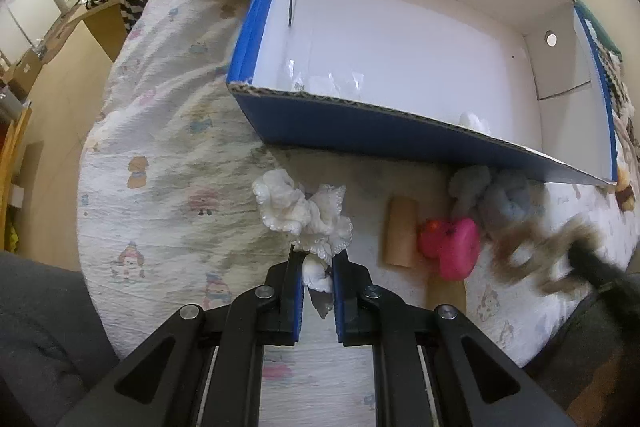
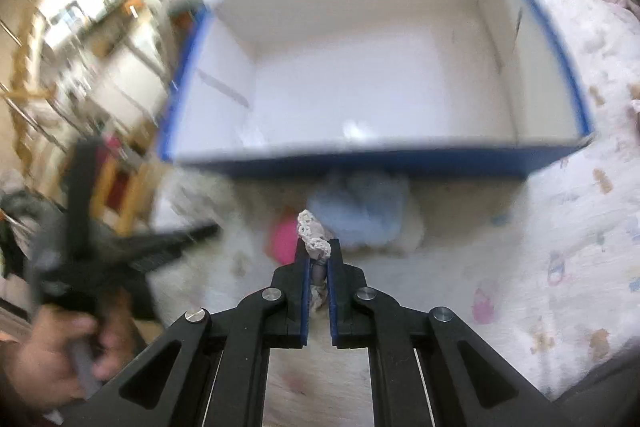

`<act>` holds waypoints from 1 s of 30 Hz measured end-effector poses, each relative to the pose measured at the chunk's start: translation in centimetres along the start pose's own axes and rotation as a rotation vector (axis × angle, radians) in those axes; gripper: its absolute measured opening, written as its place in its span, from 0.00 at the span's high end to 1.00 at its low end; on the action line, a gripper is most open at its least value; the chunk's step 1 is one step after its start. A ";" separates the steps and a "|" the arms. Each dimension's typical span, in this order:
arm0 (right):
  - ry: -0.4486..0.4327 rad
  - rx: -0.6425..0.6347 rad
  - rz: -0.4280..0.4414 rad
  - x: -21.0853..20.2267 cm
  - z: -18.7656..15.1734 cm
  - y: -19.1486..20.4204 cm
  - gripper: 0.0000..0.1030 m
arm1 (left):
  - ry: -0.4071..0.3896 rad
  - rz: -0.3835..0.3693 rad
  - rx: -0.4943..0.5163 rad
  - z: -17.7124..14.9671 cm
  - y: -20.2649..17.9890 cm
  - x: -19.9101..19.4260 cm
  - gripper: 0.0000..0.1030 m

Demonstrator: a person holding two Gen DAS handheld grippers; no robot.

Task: Organize soft objects
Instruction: 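Lift beige scrunchie with right tool while left carries cream scrunchie over the box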

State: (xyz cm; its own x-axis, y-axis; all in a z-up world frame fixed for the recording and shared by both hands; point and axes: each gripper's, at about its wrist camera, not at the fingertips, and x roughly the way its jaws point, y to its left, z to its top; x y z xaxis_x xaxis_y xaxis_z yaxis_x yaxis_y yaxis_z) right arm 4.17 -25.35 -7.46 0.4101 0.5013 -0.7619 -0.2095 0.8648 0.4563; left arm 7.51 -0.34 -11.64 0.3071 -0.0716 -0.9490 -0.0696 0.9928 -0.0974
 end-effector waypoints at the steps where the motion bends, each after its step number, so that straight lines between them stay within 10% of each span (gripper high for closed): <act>1: -0.038 -0.003 0.014 -1.0 0.2 0.1 0.91 | -0.004 0.002 0.004 -0.1 -0.1 0.0 0.89; 30: -0.055 -0.061 -0.070 -5.5 3.4 2.0 0.91 | -0.157 -0.015 0.025 0.3 0.8 -10.6 0.89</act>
State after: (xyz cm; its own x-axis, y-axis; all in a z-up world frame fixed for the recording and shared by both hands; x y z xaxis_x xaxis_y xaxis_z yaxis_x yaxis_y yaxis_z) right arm 4.57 -26.48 -0.82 0.4734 0.4391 -0.7636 -0.2321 0.8984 0.3727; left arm 4.44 1.20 -1.58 0.4527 -0.0729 -0.8887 -0.0408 0.9939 -0.1023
